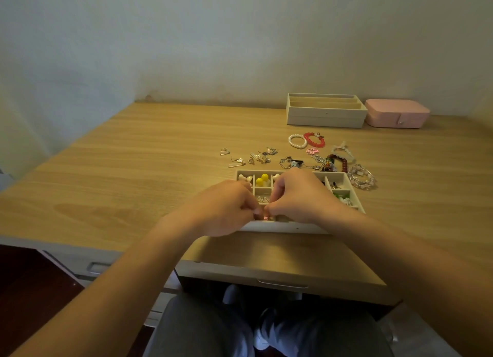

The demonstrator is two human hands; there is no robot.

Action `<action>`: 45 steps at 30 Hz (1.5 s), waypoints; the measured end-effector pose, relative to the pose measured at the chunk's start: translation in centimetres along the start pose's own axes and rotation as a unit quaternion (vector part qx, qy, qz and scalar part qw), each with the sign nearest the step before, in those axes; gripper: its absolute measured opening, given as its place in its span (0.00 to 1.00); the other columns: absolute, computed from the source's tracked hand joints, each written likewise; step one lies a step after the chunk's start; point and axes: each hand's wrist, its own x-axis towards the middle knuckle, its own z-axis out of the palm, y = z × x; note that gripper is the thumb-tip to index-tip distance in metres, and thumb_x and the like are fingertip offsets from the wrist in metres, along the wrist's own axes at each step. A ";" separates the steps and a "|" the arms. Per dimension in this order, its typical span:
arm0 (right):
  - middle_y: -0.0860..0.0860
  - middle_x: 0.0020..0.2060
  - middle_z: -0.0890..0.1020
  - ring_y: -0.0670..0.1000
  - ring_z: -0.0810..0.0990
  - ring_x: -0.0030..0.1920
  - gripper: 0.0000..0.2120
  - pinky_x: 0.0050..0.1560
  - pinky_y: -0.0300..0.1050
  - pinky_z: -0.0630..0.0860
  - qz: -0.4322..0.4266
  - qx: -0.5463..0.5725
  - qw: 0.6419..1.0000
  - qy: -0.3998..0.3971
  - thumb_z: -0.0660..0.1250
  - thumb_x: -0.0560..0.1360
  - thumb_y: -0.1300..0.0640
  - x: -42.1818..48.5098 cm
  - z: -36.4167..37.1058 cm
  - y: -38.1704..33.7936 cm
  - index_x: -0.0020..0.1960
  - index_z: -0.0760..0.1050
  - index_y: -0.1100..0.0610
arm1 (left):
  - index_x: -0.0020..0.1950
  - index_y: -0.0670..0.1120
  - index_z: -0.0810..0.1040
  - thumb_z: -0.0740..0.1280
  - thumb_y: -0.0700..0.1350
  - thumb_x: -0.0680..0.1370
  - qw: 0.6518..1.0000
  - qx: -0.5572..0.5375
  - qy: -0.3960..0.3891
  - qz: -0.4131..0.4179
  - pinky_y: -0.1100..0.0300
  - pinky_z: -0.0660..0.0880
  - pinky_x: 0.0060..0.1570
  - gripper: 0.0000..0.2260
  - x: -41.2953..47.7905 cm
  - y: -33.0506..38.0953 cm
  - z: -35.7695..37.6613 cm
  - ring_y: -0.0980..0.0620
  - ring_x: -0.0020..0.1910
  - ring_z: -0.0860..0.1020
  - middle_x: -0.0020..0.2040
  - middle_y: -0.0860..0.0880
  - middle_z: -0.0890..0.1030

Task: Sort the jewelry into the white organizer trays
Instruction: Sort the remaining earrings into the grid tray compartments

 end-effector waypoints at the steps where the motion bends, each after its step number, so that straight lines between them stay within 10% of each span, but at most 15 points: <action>1: 0.47 0.32 0.83 0.47 0.82 0.37 0.10 0.33 0.42 0.78 0.004 0.000 1.000 -0.007 0.78 0.69 0.57 0.0 -0.1 0.0 0.32 0.81 0.49 | 0.49 0.55 0.87 0.67 0.44 0.78 1.000 -0.026 0.006 -0.005 0.53 0.73 0.53 0.10 0.0 0.0 -0.1 0.52 0.52 0.75 0.45 0.57 0.75; 13: 0.49 0.42 0.86 0.50 0.82 0.47 0.06 0.49 0.46 0.79 -0.034 0.095 0.989 -0.107 0.71 0.77 0.53 0.0 -1.7 0.8 0.45 0.87 0.51 | 0.40 0.56 0.85 0.66 0.39 0.76 0.986 -0.128 0.094 -0.050 0.58 0.69 0.41 0.13 0.7 -1.6 -0.5 0.56 0.44 0.75 0.45 0.55 0.80; 18: 0.49 0.38 0.86 0.47 0.79 0.37 0.08 0.37 0.41 0.76 -0.037 0.044 0.991 -0.122 0.69 0.77 0.56 0.2 -1.5 0.4 0.43 0.87 0.50 | 0.39 0.55 0.85 0.65 0.39 0.75 0.985 -0.126 0.107 -0.049 0.63 0.66 0.38 0.13 1.3 -1.1 -0.7 0.62 0.39 0.73 0.43 0.57 0.79; 37: 0.52 0.59 0.83 0.51 0.80 0.58 0.06 0.61 0.54 0.79 0.085 0.078 0.988 0.103 0.71 0.78 0.60 10.2 -7.5 10.9 0.51 0.84 0.50 | 0.50 0.49 0.84 0.65 0.42 0.80 0.957 -0.231 0.149 -0.098 0.60 0.71 0.42 0.08 15.5 3.1 -2.5 0.54 0.49 0.77 0.47 0.54 0.79; 45: 0.48 0.40 0.83 0.47 0.81 0.44 0.06 0.52 0.52 0.82 0.093 -0.047 0.989 0.100 0.77 0.73 0.51 14.6 -6.3 11.6 0.42 0.82 0.51 | 0.49 0.50 0.83 0.64 0.41 0.81 0.957 -0.214 0.169 -0.102 0.67 0.70 0.31 0.09 18.3 0.8 -2.3 0.56 0.42 0.77 0.45 0.53 0.79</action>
